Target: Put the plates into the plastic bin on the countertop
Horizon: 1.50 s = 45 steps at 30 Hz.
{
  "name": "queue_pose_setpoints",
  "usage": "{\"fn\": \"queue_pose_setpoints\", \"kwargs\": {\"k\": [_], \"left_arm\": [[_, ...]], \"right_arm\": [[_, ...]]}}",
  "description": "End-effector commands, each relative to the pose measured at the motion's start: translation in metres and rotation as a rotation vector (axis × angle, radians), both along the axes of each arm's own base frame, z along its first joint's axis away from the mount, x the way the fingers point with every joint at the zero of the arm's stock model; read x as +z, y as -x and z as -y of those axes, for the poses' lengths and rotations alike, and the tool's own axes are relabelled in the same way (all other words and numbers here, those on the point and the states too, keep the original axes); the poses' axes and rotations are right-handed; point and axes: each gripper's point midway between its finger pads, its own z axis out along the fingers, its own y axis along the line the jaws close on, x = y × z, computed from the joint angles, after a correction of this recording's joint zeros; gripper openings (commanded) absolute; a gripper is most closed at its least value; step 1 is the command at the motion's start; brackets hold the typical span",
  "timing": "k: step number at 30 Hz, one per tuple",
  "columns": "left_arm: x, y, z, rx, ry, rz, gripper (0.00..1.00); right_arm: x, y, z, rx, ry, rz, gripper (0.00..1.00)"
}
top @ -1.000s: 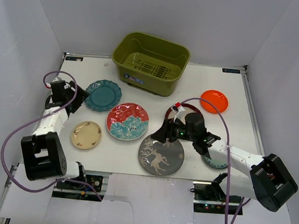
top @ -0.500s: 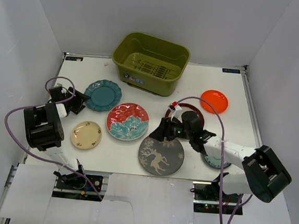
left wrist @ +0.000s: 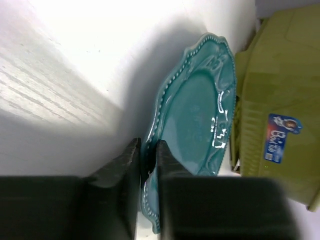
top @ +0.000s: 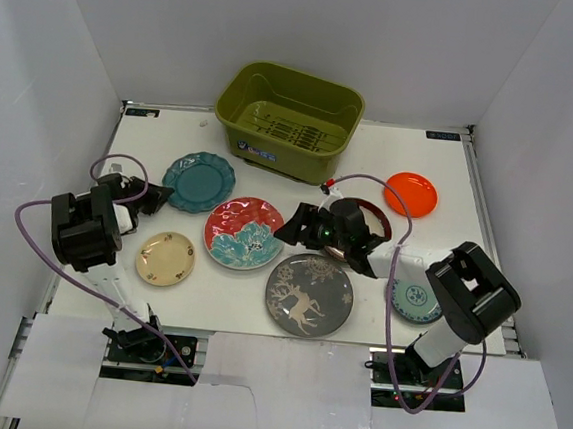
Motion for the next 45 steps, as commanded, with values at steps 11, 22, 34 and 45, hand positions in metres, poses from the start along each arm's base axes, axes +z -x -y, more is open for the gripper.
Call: {"fn": "queue_pose_setpoints", "kwargs": {"k": [11, 22, 34, 45], "left_arm": [[0.054, 0.004, 0.000, 0.028, 0.008, 0.137, 0.00], [0.187, 0.044, 0.014, 0.062, -0.052, 0.400, 0.00], [0.344, 0.067, 0.081, -0.162, 0.023, 0.707, 0.00], [0.402, -0.050, 0.168, -0.301, -0.013, 0.696, 0.00]], "right_arm": [[-0.026, -0.062, -0.011, -0.131, 0.051, -0.005, 0.85], [-0.043, -0.061, -0.051, -0.031, -0.060, -0.145, 0.43], [0.035, -0.045, -0.051, 0.038, -0.241, -0.028, 0.08], [0.128, 0.001, 0.006, 0.039, -0.391, 0.117, 0.08]]}}
